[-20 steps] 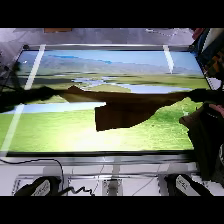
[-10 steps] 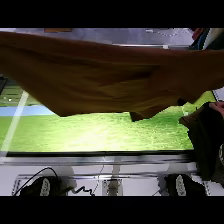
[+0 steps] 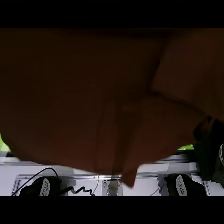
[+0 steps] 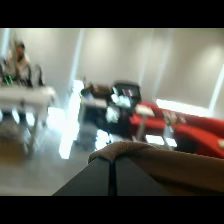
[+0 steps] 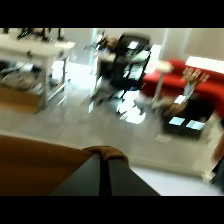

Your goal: Fold the clothes and pants, and hang the long-sleeved shirts on hangers.

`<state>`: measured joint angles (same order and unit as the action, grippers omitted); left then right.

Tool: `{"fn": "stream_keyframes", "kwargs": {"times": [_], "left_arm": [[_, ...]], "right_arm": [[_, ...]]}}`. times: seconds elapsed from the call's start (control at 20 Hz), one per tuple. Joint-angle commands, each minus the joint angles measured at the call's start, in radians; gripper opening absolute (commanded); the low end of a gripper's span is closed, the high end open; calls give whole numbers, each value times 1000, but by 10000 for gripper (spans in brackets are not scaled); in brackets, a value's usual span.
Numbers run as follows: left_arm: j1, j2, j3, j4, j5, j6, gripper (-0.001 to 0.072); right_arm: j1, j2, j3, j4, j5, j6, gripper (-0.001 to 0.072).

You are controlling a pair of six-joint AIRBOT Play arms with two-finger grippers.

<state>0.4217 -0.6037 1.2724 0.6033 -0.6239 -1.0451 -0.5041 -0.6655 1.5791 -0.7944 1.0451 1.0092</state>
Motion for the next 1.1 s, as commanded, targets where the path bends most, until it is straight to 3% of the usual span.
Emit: {"fn": "stream_keyframes", "kwargs": {"times": [0.0, 0.1, 0.25, 0.45, 0.6, 0.7, 0.85, 1.05], "left_arm": [[-66, -238, 0, -19, -236, -11, 9], [-158, -420, 0, 10, -313, 31, 10], [-275, -699, 0, 17, -272, 137, 10], [-301, -974, 0, 16, -70, 148, 11], [-288, -1072, 0, -38, 4, 148, 11], [-287, -1085, 0, -62, 36, 149, 11], [-269, -1066, 0, -55, -10, 148, 11], [-163, -1005, 0, -54, -228, 148, 11]], "right_arm": [[18, -241, 6, 64, 182, 62, 9], [100, -429, 6, 49, 275, 62, 10], [265, -698, 6, -33, 277, 2, 12], [389, -974, 6, -223, 55, -18, 13], [394, -1057, 6, -230, -116, 81, 13], [392, -1061, 6, -230, -157, 109, 13], [392, -1057, 6, -252, -48, 109, 12], [392, -1033, 17, -372, 219, 109, 12]]}}
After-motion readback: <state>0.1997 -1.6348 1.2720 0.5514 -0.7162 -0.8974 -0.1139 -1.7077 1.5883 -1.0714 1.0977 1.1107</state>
